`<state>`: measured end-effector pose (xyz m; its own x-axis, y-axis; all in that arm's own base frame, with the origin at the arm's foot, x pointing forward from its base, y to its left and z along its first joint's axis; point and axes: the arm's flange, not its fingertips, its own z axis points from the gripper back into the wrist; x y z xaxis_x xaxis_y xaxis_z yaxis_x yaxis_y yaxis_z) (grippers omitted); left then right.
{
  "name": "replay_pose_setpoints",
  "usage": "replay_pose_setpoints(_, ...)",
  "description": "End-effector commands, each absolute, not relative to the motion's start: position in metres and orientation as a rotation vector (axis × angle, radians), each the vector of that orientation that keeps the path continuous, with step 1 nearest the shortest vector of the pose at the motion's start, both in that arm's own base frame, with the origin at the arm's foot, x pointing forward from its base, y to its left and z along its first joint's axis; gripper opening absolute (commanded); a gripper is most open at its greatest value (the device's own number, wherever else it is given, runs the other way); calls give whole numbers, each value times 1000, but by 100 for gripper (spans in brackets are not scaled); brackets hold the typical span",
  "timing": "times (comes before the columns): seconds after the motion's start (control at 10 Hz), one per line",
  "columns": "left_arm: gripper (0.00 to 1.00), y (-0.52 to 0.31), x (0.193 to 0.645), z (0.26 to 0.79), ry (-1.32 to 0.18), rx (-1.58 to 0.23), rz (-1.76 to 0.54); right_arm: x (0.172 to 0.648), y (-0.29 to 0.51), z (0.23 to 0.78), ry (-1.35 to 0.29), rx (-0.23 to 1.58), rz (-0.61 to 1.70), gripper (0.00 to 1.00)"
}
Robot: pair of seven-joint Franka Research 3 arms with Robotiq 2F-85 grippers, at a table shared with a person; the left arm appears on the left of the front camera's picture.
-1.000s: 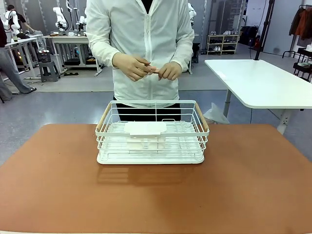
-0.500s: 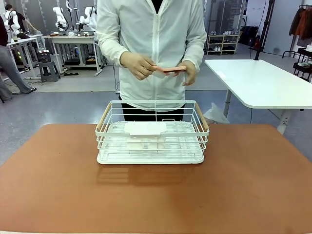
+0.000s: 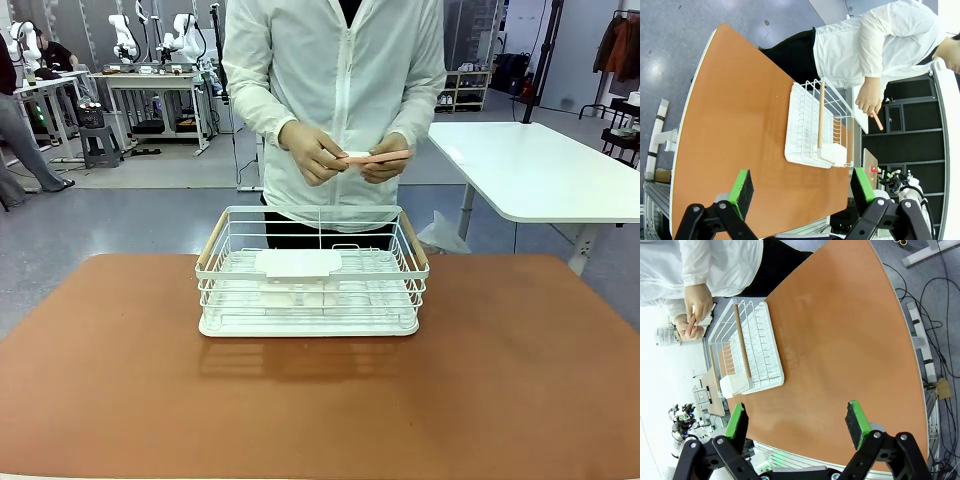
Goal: Clean the table.
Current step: Pick up the Lint Roller when the human hands it over.
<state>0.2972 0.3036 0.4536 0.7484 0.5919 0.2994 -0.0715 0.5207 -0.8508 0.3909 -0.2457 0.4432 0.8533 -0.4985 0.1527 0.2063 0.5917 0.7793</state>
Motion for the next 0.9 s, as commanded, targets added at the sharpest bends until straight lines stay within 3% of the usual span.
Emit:
replay_pose_setpoints(0.0, 100, 305, 295, 455, -638, -964, 413, 390, -246, 445, -385, 854, -409, 100)
replay_pose_setpoints(0.8, 100, 305, 295, 455, -638, -964, 413, 390, -246, 445, -385, 854, -409, 100)
